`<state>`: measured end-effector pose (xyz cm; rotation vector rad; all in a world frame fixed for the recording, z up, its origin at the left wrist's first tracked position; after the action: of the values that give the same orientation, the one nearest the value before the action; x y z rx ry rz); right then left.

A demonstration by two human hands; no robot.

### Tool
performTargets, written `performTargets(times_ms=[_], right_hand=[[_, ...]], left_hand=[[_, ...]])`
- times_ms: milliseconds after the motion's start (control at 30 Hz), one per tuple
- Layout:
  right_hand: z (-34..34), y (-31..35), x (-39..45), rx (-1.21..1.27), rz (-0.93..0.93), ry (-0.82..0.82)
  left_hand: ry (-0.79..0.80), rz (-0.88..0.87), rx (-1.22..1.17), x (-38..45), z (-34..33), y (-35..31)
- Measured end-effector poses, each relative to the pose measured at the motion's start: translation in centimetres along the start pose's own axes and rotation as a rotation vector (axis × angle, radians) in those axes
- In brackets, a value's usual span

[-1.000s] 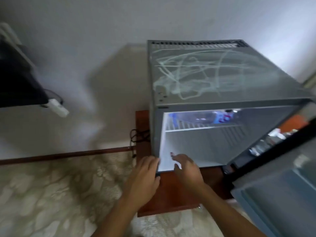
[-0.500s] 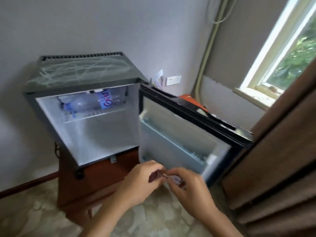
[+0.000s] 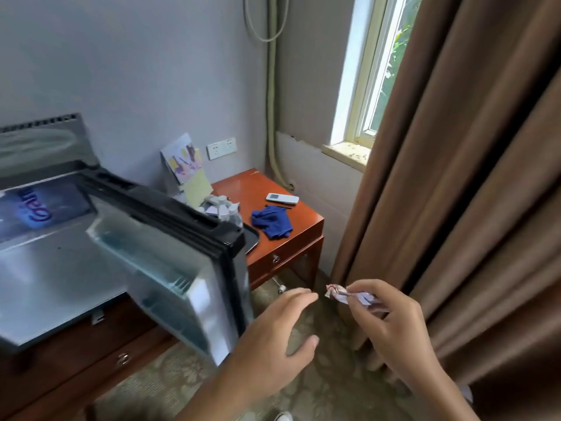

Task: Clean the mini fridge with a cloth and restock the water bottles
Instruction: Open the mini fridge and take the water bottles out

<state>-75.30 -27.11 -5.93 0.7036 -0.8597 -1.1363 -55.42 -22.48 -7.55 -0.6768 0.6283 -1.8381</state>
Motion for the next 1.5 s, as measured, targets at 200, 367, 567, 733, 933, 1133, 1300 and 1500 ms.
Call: performTargets(times_ms=[200, 367, 567, 733, 933, 1133, 1300, 1500], right_hand=[[-0.4, -7.4, 10.4, -0.122, 0.009, -0.016], [-4.8, -14.1, 22.1, -0.235, -0.017, 0.097], [-9.3, -18.7, 35.3, -0.445, -0.024, 0.239], [-13.1, -23.3, 41.9, -0.581, 0.017, 0.392], [-17.5, -28.4, 50.9, -0.629, 0.053, 0.496], [-22.4, -32.0, 57.3, -0.623, 0.142, 0.642], [-25.2, -35.6, 58.6, -0.643, 0.215, 0.8], [-24.3, -38.1, 56.8, -0.66, 0.094, 0.845]], left_hand=[[-0.036, 0.124, 0.225, 8.9, -4.2, 4.0], [-0.056, 0.252, 0.334, 15.9, -6.4, 10.5], [-0.056, 0.424, 0.377, 23.4, -7.2, 16.5], [-0.033, 0.606, 0.412, 27.0, -7.2, 20.4], [-0.128, 0.809, 0.479, 31.8, -4.0, 25.9], [-0.233, 0.963, 0.505, 33.7, -1.5, 28.8], [-0.268, 1.092, 0.456, 33.5, -2.5, 29.4], [-0.302, 1.174, 0.411, 30.1, -3.9, 27.1]])
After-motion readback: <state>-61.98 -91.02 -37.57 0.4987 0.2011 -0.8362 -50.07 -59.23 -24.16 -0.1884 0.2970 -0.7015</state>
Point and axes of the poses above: each hand's wrist, its own x-axis towards the middle knuckle, its own z-axis out of the back of the hand, y = z × x, the point moved 6 cm from there along x, towards the middle knuckle, and after that the axes turned 6 degrees about y, right-handed, at the moved point
